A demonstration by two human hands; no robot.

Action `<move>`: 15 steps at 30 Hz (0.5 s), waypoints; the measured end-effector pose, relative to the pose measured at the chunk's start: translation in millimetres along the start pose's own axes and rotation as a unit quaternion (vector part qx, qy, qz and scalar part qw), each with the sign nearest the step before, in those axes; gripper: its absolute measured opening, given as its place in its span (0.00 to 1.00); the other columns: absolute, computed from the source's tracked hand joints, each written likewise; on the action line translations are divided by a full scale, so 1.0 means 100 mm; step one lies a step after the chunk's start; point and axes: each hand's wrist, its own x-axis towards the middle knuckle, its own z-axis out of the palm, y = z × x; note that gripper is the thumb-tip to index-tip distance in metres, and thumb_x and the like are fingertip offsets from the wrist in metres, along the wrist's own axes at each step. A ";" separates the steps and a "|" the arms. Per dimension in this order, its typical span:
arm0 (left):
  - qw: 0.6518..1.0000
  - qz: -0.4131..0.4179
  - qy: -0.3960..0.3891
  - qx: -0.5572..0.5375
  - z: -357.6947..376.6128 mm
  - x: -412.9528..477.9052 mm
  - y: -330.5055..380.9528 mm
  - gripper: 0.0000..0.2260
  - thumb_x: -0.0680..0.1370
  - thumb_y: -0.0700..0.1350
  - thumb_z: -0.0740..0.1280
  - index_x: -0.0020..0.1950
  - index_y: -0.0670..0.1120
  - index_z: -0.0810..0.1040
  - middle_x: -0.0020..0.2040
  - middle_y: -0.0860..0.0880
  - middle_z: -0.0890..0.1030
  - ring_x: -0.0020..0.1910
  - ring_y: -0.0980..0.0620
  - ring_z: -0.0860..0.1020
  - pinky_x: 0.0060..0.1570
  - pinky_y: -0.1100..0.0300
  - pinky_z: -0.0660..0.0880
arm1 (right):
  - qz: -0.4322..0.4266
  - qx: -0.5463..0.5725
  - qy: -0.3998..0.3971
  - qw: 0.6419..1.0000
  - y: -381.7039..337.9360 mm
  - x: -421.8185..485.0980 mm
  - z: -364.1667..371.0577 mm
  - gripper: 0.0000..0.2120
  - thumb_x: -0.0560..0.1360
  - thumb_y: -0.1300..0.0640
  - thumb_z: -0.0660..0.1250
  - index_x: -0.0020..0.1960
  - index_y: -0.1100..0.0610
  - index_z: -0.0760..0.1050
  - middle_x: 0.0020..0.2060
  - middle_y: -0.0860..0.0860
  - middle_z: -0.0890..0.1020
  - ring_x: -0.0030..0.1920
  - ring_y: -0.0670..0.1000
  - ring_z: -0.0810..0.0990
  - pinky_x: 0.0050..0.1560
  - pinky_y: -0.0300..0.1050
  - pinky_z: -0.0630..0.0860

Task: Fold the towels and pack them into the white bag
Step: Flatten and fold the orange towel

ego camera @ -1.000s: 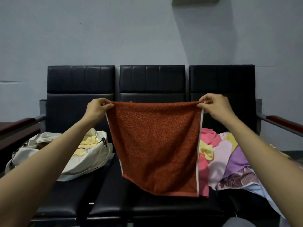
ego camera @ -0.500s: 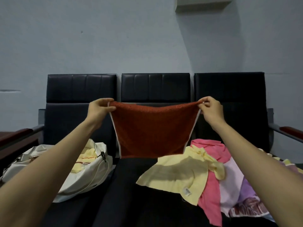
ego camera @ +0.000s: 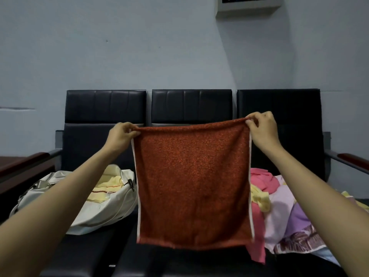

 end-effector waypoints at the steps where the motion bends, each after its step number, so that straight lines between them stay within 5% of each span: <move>1: 1.000 -0.012 -0.021 -0.003 0.05 0.00 -0.06 0.05 0.76 0.41 0.69 0.50 0.42 0.81 0.45 0.43 0.78 0.46 0.49 0.75 0.47 0.56 0.69 | 0.011 -0.008 -0.012 1.000 0.06 -0.02 0.05 0.08 0.79 0.59 0.64 0.54 0.58 0.80 0.50 0.55 0.72 0.48 0.50 0.72 0.51 0.41 0.67; 4: 0.994 -0.074 -0.075 -0.007 0.29 -0.02 -0.29 0.04 0.77 0.40 0.69 0.49 0.42 0.81 0.41 0.44 0.80 0.39 0.50 0.78 0.43 0.55 0.75 | 0.075 -0.004 -0.074 0.994 0.32 -0.10 0.31 0.07 0.78 0.60 0.63 0.51 0.57 0.80 0.41 0.56 0.83 0.42 0.54 0.81 0.49 0.47 0.76; 7: 0.981 -0.162 -0.104 -0.034 0.66 -0.07 -0.59 0.03 0.78 0.37 0.67 0.49 0.38 0.79 0.35 0.43 0.79 0.26 0.55 0.79 0.30 0.64 0.78 | 0.183 0.036 -0.162 0.969 0.63 -0.27 0.67 0.07 0.79 0.63 0.60 0.51 0.60 0.77 0.25 0.52 0.81 0.27 0.50 0.82 0.35 0.45 0.80; 11: 0.971 -0.211 -0.102 -0.051 1.15 -0.22 -0.98 0.04 0.78 0.35 0.65 0.51 0.35 0.77 0.36 0.46 0.78 0.36 0.50 0.79 0.35 0.62 0.77 | 0.218 0.016 -0.188 0.957 0.96 -0.54 1.06 0.07 0.79 0.64 0.60 0.51 0.61 0.77 0.45 0.59 0.83 0.44 0.55 0.82 0.46 0.50 0.76; 15: 0.965 -0.242 -0.102 -0.017 1.47 -0.48 -1.32 0.03 0.77 0.40 0.68 0.48 0.40 0.79 0.42 0.40 0.83 0.47 0.40 0.81 0.49 0.50 0.76 | 0.210 -0.003 -0.212 0.954 1.17 -0.89 1.23 0.06 0.79 0.65 0.60 0.51 0.60 0.75 0.46 0.55 0.79 0.50 0.56 0.78 0.46 0.45 0.70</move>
